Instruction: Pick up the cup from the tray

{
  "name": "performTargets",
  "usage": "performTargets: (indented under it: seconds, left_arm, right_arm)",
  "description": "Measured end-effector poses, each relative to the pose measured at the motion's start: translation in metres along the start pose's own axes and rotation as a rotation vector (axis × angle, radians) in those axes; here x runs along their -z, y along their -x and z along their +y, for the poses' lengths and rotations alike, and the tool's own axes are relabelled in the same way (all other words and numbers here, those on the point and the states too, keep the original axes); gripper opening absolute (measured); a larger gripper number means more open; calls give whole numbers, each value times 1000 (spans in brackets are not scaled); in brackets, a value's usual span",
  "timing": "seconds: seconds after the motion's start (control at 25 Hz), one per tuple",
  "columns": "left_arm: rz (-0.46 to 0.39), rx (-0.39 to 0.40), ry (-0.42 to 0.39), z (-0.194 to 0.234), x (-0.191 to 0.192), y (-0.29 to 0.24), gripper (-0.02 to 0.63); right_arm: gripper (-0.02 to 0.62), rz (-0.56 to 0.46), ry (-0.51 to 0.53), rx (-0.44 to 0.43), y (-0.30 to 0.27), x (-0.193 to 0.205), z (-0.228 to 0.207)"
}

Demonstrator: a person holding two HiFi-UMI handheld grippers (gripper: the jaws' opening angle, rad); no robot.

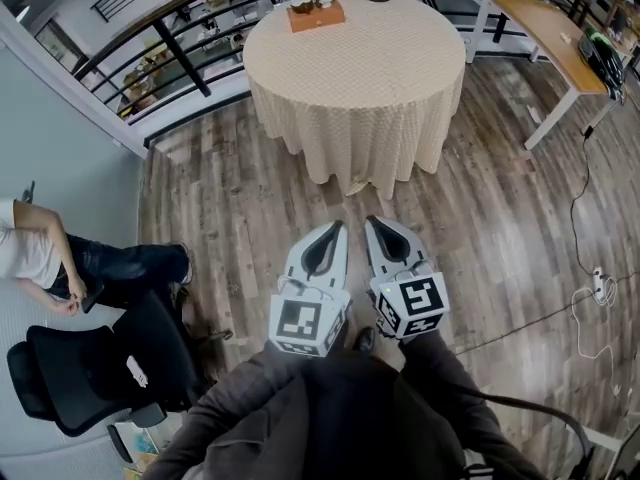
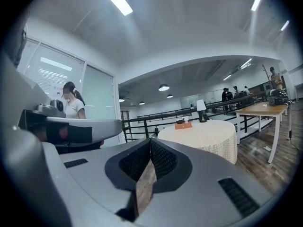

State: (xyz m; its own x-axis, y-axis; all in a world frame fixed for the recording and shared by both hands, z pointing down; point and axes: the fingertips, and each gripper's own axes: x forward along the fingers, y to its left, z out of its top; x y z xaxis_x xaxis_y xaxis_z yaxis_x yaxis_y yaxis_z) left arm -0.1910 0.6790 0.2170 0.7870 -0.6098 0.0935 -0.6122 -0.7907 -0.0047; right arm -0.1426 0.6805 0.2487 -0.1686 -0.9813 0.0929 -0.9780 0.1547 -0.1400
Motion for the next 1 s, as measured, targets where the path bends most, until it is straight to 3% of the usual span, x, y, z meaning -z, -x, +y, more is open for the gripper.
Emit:
performTargets:
  seconds: [0.4, 1.0]
  left_arm:
    - [3, -7, 51, 45, 13, -72, 6]
    - [-42, -53, 76, 150, -10, -184, 5]
  right_arm:
    - [8, 39, 6, -9, -68, 6, -37]
    - [8, 49, 37, -73, -224, -24, -79]
